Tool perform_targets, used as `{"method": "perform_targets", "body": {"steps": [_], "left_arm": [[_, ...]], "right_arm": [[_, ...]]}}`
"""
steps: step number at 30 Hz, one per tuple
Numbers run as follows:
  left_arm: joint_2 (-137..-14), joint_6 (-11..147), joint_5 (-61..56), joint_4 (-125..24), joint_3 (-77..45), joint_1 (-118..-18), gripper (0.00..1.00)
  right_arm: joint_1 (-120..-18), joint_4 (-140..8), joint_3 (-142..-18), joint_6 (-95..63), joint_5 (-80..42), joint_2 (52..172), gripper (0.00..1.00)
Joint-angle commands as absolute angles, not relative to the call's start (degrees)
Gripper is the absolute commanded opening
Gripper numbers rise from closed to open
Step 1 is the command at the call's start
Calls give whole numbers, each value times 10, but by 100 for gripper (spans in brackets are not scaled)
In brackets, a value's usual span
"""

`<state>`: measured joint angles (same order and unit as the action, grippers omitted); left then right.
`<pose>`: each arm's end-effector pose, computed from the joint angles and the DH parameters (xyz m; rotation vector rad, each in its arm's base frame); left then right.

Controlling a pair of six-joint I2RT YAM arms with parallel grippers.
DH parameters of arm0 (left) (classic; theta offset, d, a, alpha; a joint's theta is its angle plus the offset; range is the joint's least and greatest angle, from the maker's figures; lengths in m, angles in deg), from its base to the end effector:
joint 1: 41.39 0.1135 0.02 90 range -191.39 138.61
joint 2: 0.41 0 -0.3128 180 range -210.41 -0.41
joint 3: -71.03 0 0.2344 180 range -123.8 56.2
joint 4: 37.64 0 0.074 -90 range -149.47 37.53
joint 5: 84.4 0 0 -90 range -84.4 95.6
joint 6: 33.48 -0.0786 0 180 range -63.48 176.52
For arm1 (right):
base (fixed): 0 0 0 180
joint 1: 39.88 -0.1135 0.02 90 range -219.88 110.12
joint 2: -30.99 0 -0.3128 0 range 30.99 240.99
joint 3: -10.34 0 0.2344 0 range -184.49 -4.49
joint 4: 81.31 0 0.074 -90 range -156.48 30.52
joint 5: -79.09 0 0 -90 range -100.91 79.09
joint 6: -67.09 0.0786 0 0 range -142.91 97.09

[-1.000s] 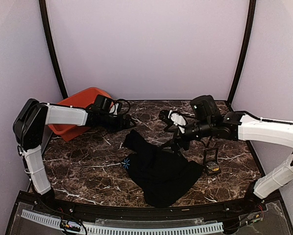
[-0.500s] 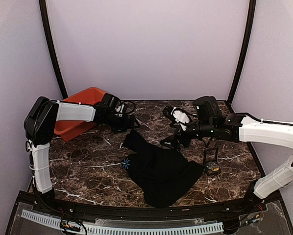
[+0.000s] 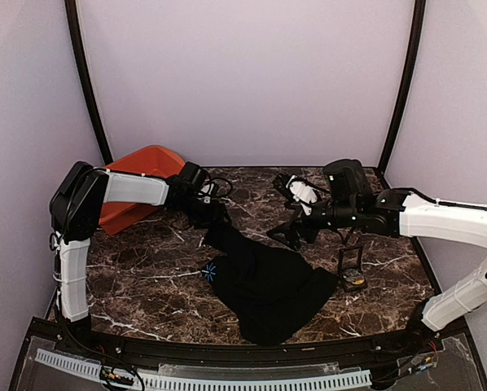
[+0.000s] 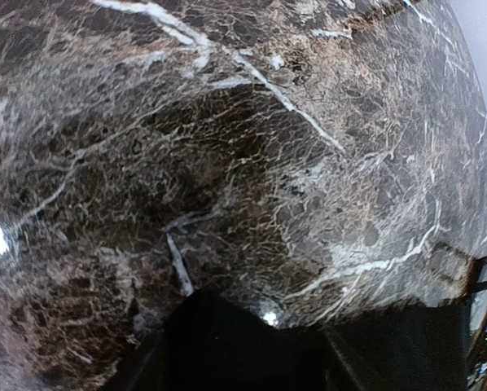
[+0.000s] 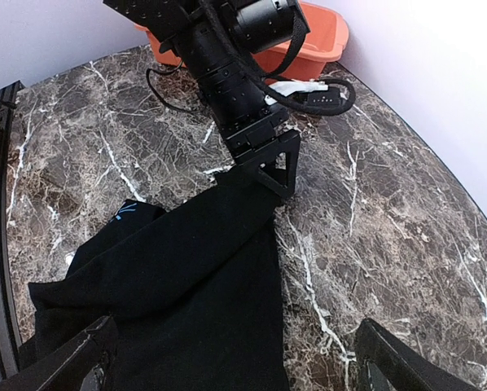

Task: Pin the brooch onto the clothing
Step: Pick up the crumpled clothing from the center of the board, then pass from the left arm to the right

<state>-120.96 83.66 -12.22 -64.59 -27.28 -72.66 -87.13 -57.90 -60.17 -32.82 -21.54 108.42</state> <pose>0.4091 -0.2766 0.1815 0.2403 2.5407 -0.8111 0.2033 0.2413 0.3142 -1.1250 1.8262 0.5820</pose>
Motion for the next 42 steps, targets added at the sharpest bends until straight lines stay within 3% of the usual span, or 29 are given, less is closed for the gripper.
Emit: {"method": "perform_targets", "body": {"steps": [1,3,4,6,7,16,23,31,35,42], "left_arm": [[-1210,832,-100,-666,-280,-726,51],[-1210,834,-98,-664,-280,-727,32],[-1209,835,-98,-663,-281,-727,18],[-1204,837,-98,-658,-282,-726,4],[-1197,839,-97,-654,-279,-727,1],[-1051,830,-78,-532,-192,-727,1],[-925,814,-140,-415,-68,-735,1],[-734,798,-66,-455,101,-767,1],[-645,777,-42,-475,166,-775,1],[-591,737,-129,-451,215,-786,1]], "right_arm": [[-868,-607,-590,-319,-209,1074,99],[-868,-608,-591,-319,-208,1076,99],[-868,-608,-592,-319,-206,1077,99],[-868,-609,-591,-318,-203,1078,99],[-867,-608,-591,-318,-201,1078,99],[-866,-610,-607,-316,-164,1106,99],[-863,-618,-661,-301,-152,1170,99],[-857,-637,-686,-292,-189,1217,99],[-855,-631,-703,-311,-226,1245,99],[-855,-585,-774,-426,-403,1308,99]]}}
